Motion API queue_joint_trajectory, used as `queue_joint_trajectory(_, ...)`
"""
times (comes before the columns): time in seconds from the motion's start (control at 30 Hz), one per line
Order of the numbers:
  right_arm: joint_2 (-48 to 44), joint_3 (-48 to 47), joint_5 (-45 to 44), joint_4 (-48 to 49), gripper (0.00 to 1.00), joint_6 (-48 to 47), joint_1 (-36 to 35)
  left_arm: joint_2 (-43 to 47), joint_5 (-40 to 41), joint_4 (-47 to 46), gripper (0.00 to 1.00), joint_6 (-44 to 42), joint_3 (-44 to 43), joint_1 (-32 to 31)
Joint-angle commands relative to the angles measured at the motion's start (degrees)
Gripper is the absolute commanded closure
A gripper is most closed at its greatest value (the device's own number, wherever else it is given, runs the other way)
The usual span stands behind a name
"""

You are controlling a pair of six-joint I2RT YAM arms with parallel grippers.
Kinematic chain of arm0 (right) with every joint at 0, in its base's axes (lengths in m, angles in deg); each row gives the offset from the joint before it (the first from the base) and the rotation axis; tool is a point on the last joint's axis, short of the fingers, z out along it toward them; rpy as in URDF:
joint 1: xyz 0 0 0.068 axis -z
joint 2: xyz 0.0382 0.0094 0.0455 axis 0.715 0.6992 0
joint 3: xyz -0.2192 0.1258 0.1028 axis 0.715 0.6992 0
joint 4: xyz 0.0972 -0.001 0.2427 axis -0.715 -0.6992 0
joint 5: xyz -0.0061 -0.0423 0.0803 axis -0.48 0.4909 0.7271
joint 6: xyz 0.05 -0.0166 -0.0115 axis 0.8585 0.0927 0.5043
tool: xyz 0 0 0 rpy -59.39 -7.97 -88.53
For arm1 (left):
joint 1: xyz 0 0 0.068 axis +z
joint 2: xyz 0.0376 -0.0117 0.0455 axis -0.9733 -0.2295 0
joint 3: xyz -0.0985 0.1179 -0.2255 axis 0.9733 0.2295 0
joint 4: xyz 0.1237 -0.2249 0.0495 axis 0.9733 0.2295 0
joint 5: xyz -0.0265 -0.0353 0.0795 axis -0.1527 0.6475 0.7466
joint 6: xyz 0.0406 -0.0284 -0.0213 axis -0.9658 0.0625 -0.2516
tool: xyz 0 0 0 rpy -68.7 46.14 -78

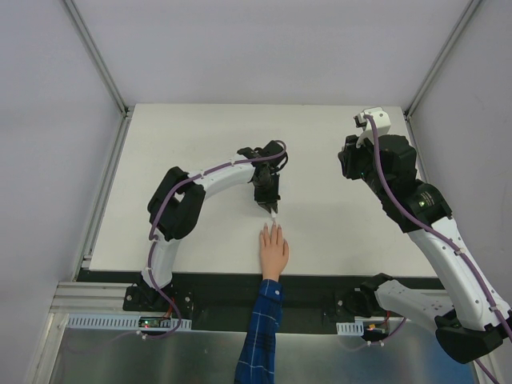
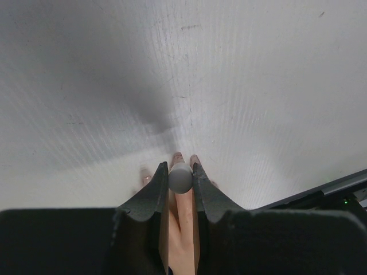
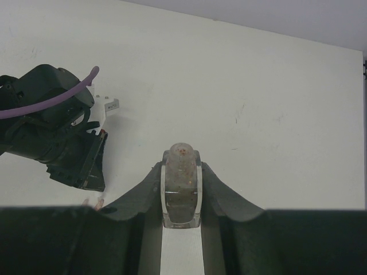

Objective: Paint the nails

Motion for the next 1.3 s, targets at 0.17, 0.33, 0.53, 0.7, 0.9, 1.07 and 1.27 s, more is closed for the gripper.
queue_joint_trajectory(0.17, 0.1, -0.5, -0.8, 1.7, 1.00, 0.3, -0.4, -1.3, -1.1, 0.8, 1.00, 0.2, -2.0, 1.1)
queue_joint_trajectory(0.33, 0.2, -0.5, -1.0, 1.8, 1.00, 0.1, -0.4, -1.3, -1.3, 0.6, 1.00, -0.2, -2.0, 1.5)
queue_joint_trajectory(0.53, 0.4, -0.7, -0.9, 1.8, 1.00, 0.1, -0.3, -1.6, -1.8, 0.4, 1.00, -0.2, -1.8, 1.8)
queue_joint_trajectory(0.7, 0.6, -0.8, -0.9, 1.8, 1.00, 0.1, -0.4, -1.9, -2.5, -0.2, 1.00, -0.5, -1.9, 1.9)
queue_joint_trajectory(0.9, 0.5, -0.9, -0.6, 1.9, 1.00, 0.2, -0.5, -1.6, -2.9, -0.5, 1.00, -0.4, -0.9, 1.9)
queue_joint_trajectory(1.07, 0.0, -0.8, -0.6, 1.9, 1.00, 0.2, -0.5, -1.3, -3.4, -1.1, 1.00, 0.1, 0.0, 1.9)
queue_joint_trajectory(1.27, 0.0, -0.7, -0.5, 1.8, 1.00, 0.5, -0.4, -0.3, -3.4, -1.6, 1.00, 0.3, 1.1, 1.5)
